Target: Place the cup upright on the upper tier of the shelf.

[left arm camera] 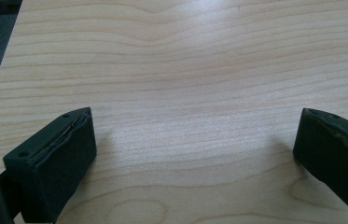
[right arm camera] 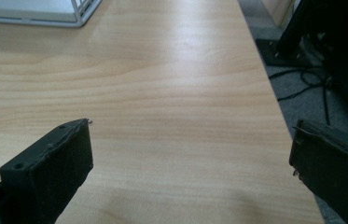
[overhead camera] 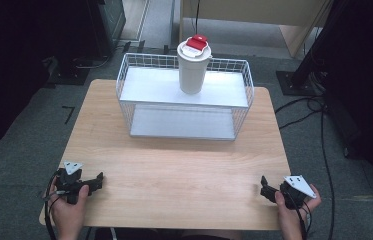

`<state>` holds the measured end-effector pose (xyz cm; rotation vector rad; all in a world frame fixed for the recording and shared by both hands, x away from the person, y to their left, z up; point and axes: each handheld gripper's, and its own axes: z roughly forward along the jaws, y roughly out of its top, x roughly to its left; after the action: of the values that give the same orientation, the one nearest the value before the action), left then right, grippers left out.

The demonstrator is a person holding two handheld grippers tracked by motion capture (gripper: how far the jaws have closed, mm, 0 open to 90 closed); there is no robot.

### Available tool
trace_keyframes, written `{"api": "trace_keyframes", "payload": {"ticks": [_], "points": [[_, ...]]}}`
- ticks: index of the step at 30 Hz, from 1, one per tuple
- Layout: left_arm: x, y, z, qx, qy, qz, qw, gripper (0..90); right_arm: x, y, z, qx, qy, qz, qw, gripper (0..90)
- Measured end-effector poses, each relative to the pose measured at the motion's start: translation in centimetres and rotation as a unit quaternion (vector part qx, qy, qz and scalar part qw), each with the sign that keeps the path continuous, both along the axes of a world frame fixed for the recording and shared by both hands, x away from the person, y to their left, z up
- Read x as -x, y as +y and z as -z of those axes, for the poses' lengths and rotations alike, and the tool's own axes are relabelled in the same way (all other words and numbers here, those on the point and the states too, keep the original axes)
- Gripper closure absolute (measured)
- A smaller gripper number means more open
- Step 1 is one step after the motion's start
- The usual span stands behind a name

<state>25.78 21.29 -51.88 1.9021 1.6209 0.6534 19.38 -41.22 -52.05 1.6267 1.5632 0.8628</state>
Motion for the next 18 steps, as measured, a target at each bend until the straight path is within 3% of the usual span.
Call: {"api": "trace_keyframes", "payload": {"ticks": [5,13,18], "points": [[0.00,0.00,0.00,0.000,0.000,0.000,1.0000,0.0,-0.02,-0.04,0.18,-0.018,0.046,-0.006,0.9988,0.0],[0.00,0.01,0.00,0.000,0.000,0.000,1.0000,0.0,-0.48,0.22,0.48,-0.008,0.096,-0.032,0.9949,0.0],[0.00,0.00,0.01,0.001,-0.001,0.000,1.0000,0.0,-0.68,0.13,0.61,-0.017,0.114,-0.044,0.9924,0.0]]}}
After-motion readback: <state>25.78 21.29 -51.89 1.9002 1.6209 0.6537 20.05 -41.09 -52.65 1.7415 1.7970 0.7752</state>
